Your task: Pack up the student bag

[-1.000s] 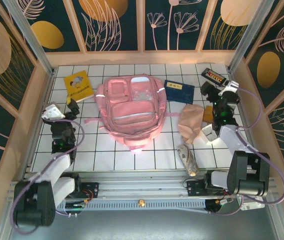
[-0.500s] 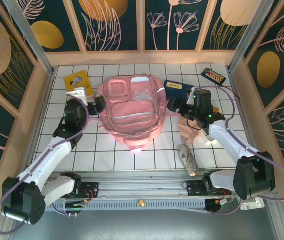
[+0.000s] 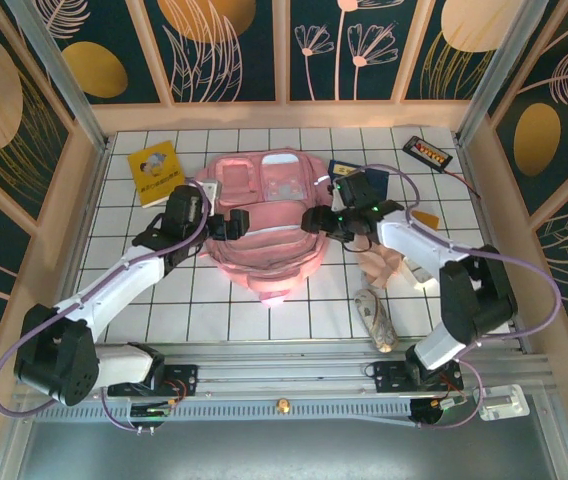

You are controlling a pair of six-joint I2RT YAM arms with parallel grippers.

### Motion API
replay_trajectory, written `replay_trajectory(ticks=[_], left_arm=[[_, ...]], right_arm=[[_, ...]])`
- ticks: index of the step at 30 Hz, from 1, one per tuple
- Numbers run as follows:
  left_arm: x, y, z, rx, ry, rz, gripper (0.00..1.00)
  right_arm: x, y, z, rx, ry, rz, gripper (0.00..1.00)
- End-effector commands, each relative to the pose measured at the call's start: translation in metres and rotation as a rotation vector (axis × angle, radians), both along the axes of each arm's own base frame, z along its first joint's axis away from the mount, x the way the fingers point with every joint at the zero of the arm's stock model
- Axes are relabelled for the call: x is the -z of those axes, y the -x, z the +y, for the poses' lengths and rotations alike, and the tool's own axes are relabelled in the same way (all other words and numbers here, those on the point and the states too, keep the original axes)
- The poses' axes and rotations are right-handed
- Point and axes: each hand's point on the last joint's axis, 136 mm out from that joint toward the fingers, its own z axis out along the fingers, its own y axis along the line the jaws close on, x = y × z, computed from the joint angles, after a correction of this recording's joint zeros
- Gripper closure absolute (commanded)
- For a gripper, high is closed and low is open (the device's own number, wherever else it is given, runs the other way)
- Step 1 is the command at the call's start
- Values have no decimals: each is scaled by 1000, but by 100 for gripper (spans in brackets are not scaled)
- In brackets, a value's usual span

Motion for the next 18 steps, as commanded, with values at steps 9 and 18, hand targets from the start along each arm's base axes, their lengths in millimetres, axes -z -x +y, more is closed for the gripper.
replay_trajectory(ticks=[9,18], left_arm=[[16,14,-2,53,-96,92,1],[40,16,-8,57,-164,123,1]], right_arm=[[32,-33,9,-12,209,34,36],[50,-35,29,-42,242,50,42]])
